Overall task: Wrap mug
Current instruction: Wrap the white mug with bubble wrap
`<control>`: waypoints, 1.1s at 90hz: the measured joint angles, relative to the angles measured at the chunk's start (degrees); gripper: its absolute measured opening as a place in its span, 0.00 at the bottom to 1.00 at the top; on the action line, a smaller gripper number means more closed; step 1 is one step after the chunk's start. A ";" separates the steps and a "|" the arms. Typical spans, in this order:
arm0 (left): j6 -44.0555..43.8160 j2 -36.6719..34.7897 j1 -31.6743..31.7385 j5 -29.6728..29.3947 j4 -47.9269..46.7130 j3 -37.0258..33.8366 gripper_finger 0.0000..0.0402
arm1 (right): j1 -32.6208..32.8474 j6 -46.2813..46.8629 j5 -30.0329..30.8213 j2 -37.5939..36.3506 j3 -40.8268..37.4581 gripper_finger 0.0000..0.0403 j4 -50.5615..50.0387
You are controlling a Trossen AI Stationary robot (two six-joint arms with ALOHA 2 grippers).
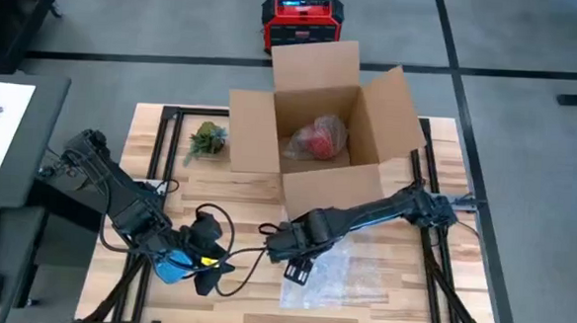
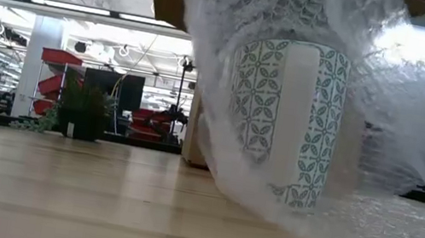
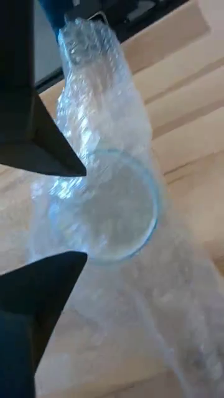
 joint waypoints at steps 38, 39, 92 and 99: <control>0.27 0.00 0.02 0.00 -0.09 0.00 0.43 | -0.09 0.36 4.34 0.65 -15.76 0.23 11.16; 0.27 0.00 0.02 0.02 -0.09 0.00 0.43 | -0.09 0.37 4.35 0.63 -16.03 0.22 11.51; -1.39 0.00 0.02 0.02 0.10 0.00 0.43 | -1.55 1.89 1.74 0.51 -7.28 0.11 2.04; -1.41 0.00 0.02 0.00 0.11 0.00 0.43 | -1.62 1.91 1.33 0.53 -4.98 0.13 -1.07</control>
